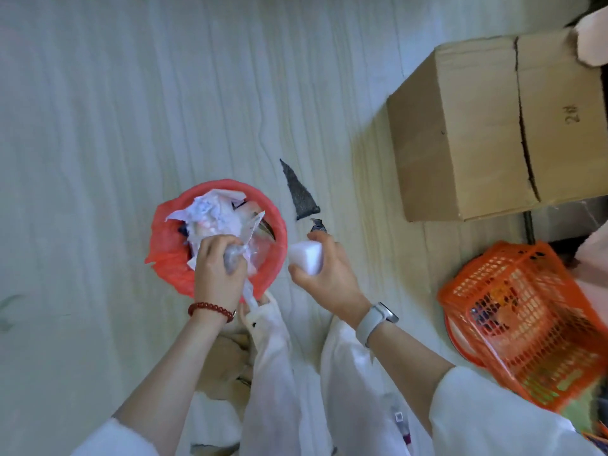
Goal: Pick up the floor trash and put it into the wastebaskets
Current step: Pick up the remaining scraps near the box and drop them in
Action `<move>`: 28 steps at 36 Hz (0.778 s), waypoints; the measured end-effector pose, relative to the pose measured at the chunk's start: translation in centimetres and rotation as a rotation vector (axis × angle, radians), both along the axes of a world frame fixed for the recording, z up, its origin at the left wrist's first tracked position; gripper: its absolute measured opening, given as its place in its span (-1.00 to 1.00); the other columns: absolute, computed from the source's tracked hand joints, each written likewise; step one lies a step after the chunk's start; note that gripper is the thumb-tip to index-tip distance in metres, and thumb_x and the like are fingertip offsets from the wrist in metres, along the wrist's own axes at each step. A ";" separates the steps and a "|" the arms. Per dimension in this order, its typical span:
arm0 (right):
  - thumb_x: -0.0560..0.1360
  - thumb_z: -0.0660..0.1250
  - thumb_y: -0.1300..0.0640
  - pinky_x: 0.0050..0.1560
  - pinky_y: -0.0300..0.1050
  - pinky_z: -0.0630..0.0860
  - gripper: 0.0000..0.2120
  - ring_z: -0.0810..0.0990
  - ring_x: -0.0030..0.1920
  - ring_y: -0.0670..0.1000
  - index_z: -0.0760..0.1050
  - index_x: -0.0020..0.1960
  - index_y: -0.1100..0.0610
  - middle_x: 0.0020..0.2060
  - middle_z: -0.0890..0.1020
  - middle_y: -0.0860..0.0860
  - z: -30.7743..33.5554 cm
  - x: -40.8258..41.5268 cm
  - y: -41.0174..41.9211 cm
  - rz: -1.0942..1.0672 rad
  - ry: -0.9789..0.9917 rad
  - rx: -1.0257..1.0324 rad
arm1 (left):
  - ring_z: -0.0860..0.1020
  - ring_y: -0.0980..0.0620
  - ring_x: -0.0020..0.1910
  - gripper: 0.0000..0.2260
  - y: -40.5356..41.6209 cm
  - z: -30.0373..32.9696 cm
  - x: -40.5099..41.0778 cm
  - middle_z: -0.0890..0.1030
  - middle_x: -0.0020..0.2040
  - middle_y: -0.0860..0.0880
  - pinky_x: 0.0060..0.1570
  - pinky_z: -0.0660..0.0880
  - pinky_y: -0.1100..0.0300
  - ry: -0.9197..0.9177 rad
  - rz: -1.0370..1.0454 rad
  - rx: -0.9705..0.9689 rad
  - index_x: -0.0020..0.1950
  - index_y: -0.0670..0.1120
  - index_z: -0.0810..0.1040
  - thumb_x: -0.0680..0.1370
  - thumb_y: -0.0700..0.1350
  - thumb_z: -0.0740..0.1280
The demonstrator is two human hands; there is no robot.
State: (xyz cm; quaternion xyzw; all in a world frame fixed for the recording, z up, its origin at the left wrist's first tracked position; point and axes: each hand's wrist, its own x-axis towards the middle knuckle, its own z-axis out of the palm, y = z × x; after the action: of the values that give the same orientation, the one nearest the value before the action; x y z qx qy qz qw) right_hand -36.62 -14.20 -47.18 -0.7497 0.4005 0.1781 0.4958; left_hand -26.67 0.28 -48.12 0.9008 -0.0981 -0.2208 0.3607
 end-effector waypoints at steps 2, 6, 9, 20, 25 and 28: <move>0.37 0.38 -0.05 0.19 0.03 0.43 -0.41 0.39 0.21 0.04 0.21 0.32 -0.07 0.11 0.36 -0.01 -1.2 2.8 1.2 0.052 -0.032 0.015 | 0.45 -0.05 -0.01 -0.77 1.8 -2.0 1.2 0.46 0.00 -0.19 0.08 0.32 0.26 0.068 -0.012 0.036 -0.02 -0.26 0.53 0.37 -0.45 0.30; 0.38 0.39 -0.03 0.22 0.03 0.40 -0.36 0.31 0.31 0.05 0.19 0.38 -0.04 0.24 0.35 0.04 -6.2 6.7 3.0 0.254 -0.068 -0.015 | 0.45 -0.11 0.12 -0.76 4.3 -7.7 2.8 0.42 0.06 -0.14 0.21 0.32 0.17 0.133 -0.006 0.061 0.04 -0.22 0.55 0.40 -0.39 0.34; 0.38 0.38 -0.03 0.23 0.05 0.39 -0.30 0.24 0.36 0.06 0.13 0.43 -0.07 0.31 0.29 0.03 -10.6 7.9 4.1 0.346 -0.063 -0.046 | 0.42 -0.14 0.20 -0.73 4.8 -11.7 3.6 0.41 0.13 -0.15 0.27 0.27 0.15 0.126 0.093 0.054 0.11 -0.17 0.55 0.42 -0.29 0.39; 0.47 0.17 -0.13 0.39 0.18 0.24 -0.34 0.10 0.46 0.11 -0.02 0.49 -0.04 0.43 0.17 0.18 -14.1 6.0 5.4 0.546 -0.300 -0.186 | -0.09 -0.03 0.51 -0.20 5.3 -13.1 1.9 -0.11 0.52 0.08 0.44 -0.04 -0.10 0.154 0.009 0.124 0.41 0.29 -0.15 0.25 0.34 0.14; 0.43 0.21 -0.18 0.31 0.34 0.27 -0.35 0.19 0.44 0.28 0.15 0.46 -0.01 0.44 0.21 0.21 -14.0 5.0 5.3 0.861 -0.312 -0.423 | -0.19 -0.02 0.49 -0.21 8.4 -12.0 0.8 -0.17 0.50 0.08 0.40 -0.17 -0.14 0.056 -0.110 0.293 0.44 0.26 -0.21 0.32 0.38 0.09; 0.38 0.13 -0.40 0.28 0.40 0.26 -0.27 0.20 0.43 0.29 0.16 0.45 -0.09 0.45 0.22 0.17 -15.1 5.3 5.0 1.112 -0.280 -0.501 | -0.02 -0.16 0.47 -0.08 10.3 -13.3 1.2 0.05 0.51 -0.08 0.32 0.04 -0.31 0.024 -0.295 0.499 0.49 0.08 -0.04 0.24 0.44 0.15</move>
State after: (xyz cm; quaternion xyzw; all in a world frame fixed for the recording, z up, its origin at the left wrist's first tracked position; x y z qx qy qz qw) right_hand -31.27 -9.20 -62.31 -0.9557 -0.0884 0.2103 0.1858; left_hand -25.51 10.55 -61.39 0.9350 -0.1665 -0.2991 0.0927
